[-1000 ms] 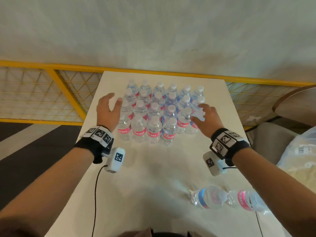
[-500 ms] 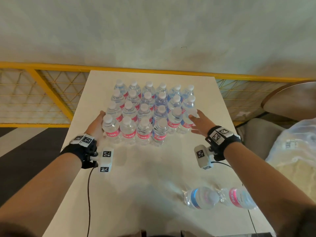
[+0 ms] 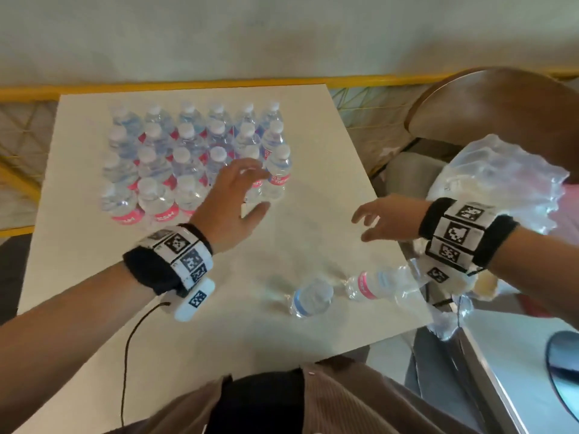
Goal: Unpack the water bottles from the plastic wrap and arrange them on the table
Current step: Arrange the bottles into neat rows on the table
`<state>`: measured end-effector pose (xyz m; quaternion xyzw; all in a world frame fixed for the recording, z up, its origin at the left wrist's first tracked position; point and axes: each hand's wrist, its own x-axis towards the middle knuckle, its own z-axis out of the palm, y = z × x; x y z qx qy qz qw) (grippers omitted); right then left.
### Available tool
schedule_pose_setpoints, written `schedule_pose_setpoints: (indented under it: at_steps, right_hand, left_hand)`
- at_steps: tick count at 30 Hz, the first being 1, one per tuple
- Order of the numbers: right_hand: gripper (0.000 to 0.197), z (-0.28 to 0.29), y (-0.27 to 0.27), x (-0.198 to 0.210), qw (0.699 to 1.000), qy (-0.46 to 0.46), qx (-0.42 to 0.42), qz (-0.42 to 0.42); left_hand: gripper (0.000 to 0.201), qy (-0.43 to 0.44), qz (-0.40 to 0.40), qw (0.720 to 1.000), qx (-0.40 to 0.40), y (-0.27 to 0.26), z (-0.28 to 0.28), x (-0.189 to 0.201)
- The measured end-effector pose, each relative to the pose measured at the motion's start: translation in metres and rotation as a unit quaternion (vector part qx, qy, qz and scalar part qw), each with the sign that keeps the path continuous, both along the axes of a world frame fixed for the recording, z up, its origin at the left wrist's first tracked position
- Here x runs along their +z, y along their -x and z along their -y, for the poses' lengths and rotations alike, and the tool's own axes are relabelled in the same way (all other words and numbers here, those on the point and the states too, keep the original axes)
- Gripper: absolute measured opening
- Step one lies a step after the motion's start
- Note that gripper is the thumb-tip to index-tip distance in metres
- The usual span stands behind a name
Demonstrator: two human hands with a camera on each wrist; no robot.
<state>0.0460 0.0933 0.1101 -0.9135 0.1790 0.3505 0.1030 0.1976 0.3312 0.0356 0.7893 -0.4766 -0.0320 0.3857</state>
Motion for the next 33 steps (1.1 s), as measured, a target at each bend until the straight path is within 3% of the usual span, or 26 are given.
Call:
schedule_pose_setpoints:
  at_steps: [2, 4, 7, 9, 13, 16, 20, 25, 29, 33]
  right_hand:
    - [0.048, 0.002, 0.025, -0.002, 0.999, 0.024, 0.011, -0.044]
    - [0.051, 0.001, 0.045, -0.007, 0.997, 0.037, 0.015, -0.065]
    - [0.057, 0.000, 0.064, -0.017, 0.997, 0.044, 0.011, -0.063]
    - [0.060, -0.002, 0.071, -0.022, 0.998, 0.036, 0.003, -0.048]
    - [0.048, -0.008, 0.073, -0.027, 0.999, 0.015, -0.029, 0.008]
    - [0.040, -0.006, 0.061, -0.031, 0.997, 0.034, -0.021, 0.059]
    - [0.035, -0.007, 0.030, -0.031, 0.994, 0.020, -0.004, 0.107]
    - [0.031, -0.015, -0.020, -0.035, 0.984, -0.003, 0.070, 0.164]
    - [0.031, -0.019, -0.057, -0.042, 0.977, -0.010, 0.111, 0.182]
    - [0.034, -0.016, -0.070, -0.053, 0.974, -0.018, 0.112, 0.194]
  left_hand:
    - [0.050, -0.078, -0.016, 0.988, -0.135, 0.033, 0.017, -0.004]
    - [0.060, -0.196, -0.019, 0.949, -0.245, 0.060, 0.030, -0.006]
    - [0.070, -0.344, -0.008, 0.886, -0.312, 0.085, 0.043, -0.012]
    - [0.059, -0.368, -0.021, 0.880, -0.300, 0.090, 0.045, -0.017]
    - [0.039, -0.314, -0.055, 0.911, -0.261, 0.081, 0.046, -0.014]
    - [0.025, -0.265, -0.081, 0.942, -0.187, 0.058, 0.048, -0.011]
    - [0.024, -0.261, -0.088, 0.957, -0.091, 0.021, 0.048, -0.007]
    - [0.026, -0.311, -0.036, 0.949, -0.029, -0.012, 0.051, 0.008]
    - [0.031, -0.349, -0.043, 0.936, 0.020, -0.031, 0.048, 0.013]
    - [0.040, -0.370, -0.033, 0.928, 0.039, -0.033, 0.048, 0.018]
